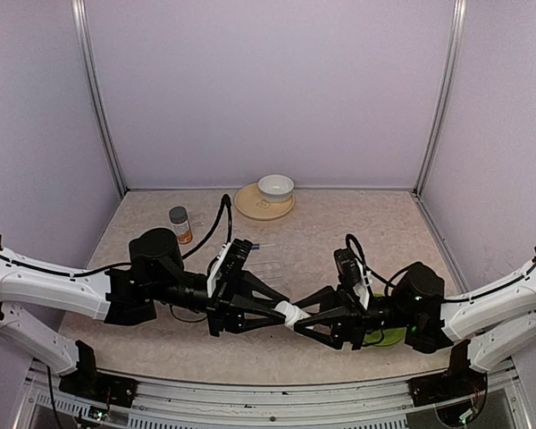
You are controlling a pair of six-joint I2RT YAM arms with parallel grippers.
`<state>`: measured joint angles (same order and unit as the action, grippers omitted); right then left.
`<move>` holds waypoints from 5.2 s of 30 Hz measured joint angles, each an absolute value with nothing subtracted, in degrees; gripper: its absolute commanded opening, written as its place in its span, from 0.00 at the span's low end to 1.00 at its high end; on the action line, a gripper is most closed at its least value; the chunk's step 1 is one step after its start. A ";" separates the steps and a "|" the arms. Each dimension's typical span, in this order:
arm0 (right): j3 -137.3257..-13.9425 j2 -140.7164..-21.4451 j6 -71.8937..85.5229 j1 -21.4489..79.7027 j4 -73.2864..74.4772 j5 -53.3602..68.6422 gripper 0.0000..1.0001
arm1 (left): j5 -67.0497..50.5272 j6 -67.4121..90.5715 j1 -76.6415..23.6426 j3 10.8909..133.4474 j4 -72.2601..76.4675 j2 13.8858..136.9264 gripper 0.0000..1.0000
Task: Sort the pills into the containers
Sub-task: Pass from the left arm to the right, then unscrew the lid of the pill bottle from the pill bottle.
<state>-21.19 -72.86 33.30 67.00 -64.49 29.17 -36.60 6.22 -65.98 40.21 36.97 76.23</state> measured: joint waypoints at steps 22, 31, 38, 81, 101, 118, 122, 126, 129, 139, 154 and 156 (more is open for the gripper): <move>-20.78 -70.39 28.80 66.83 -63.70 25.36 0.12 | -30.87 13.26 -66.41 43.18 36.23 77.65 0.18; -20.58 -65.36 18.17 66.57 -58.15 9.34 0.05 | -13.19 24.51 -68.07 52.23 23.62 79.29 0.30; -20.27 -61.95 12.53 66.85 -52.10 2.13 0.03 | -7.18 29.43 -68.97 53.91 17.17 80.31 0.58; -16.86 -58.67 16.38 66.87 -64.31 21.56 0.00 | -38.24 7.99 -68.18 59.40 24.58 81.32 0.99; -14.41 -66.46 20.71 53.78 -69.67 20.45 0.00 | -39.55 9.32 -60.45 60.29 27.57 87.48 0.99; -19.53 -74.48 23.20 49.23 -73.63 28.32 0.00 | -47.66 10.46 -56.75 63.37 31.09 91.53 0.98; -19.68 -74.59 23.73 49.12 -73.87 29.78 0.00 | -47.68 10.44 -56.75 63.37 31.33 91.68 0.97; -19.88 -75.35 23.97 49.10 -74.11 31.35 0.00 | -46.85 10.24 -56.75 63.37 31.27 92.42 0.97; -19.88 -75.94 24.34 49.10 -74.32 31.90 0.00 | -46.24 10.15 -56.77 63.37 31.24 92.97 0.96; -19.73 -75.92 25.91 47.92 -76.20 30.30 0.00 | -44.97 8.93 -57.30 63.37 31.05 93.17 0.92; -17.12 -72.34 26.68 46.39 -76.44 25.65 0.00 | -41.76 8.78 -57.19 60.73 31.29 91.98 0.91; -16.91 -71.77 26.68 46.02 -76.34 24.80 0.00 | -42.00 8.78 -57.21 60.31 31.22 91.44 0.92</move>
